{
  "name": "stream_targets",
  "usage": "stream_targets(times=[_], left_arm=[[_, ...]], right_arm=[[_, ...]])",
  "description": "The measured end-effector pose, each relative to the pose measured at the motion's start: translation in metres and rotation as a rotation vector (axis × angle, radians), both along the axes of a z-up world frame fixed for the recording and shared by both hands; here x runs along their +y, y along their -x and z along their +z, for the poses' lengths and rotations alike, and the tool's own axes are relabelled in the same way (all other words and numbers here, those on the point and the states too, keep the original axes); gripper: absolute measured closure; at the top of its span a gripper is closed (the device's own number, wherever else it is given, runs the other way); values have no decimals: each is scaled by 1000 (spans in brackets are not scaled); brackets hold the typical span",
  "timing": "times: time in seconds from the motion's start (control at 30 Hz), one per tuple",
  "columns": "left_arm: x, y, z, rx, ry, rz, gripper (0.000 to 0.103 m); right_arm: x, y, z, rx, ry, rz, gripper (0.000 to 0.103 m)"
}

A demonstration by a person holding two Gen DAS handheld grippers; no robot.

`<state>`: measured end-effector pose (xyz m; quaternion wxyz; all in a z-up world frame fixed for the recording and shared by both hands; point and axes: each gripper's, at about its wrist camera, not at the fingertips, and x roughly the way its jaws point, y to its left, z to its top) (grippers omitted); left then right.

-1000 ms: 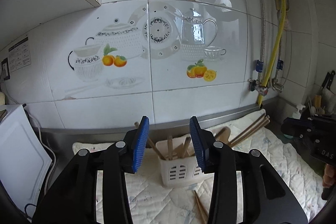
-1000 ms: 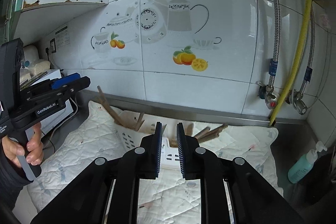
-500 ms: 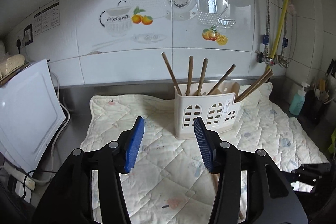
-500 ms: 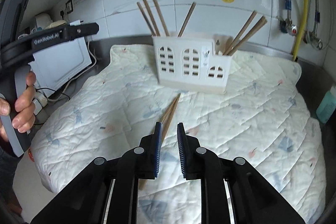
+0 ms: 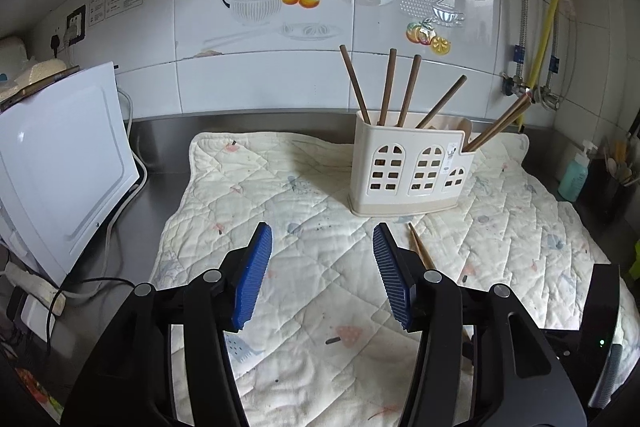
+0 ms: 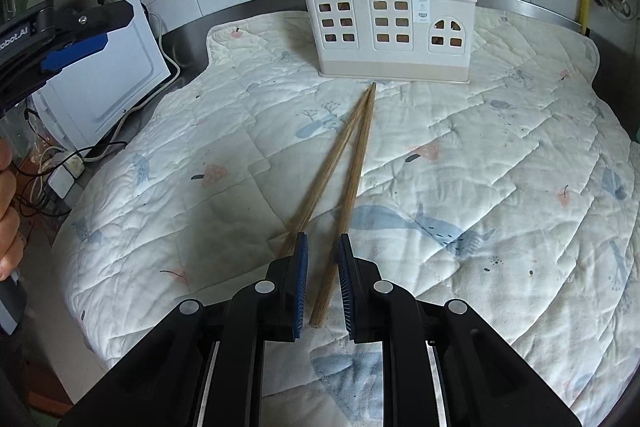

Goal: Organize utensils
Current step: 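Close the left tool on a chopstick while the right tool grasps the last chopstick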

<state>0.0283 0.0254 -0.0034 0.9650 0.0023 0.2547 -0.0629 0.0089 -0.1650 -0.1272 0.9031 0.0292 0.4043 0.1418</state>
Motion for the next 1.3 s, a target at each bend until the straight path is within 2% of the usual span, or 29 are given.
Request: stream_targets(times=[0.4, 0.6, 0.93, 1.2, 1.3], left_arm=[[-13, 11, -38, 106, 6, -59, 50], [-32, 19, -63, 177, 7, -114, 50], [-70, 24, -96, 294, 60, -208, 51], [-94, 19, -117, 353, 60, -232, 73], [-98, 17, -122, 356, 33, -231, 81]], right_arm=[[-8, -1, -7, -17, -4, -33, 96], [-22, 9, -4, -43, -7, -53, 97], [-55, 27, 5, -86, -18, -109, 97], [-69, 36, 11, -110, -18, -135, 97], [-72, 37, 16, -123, -22, -137, 97]])
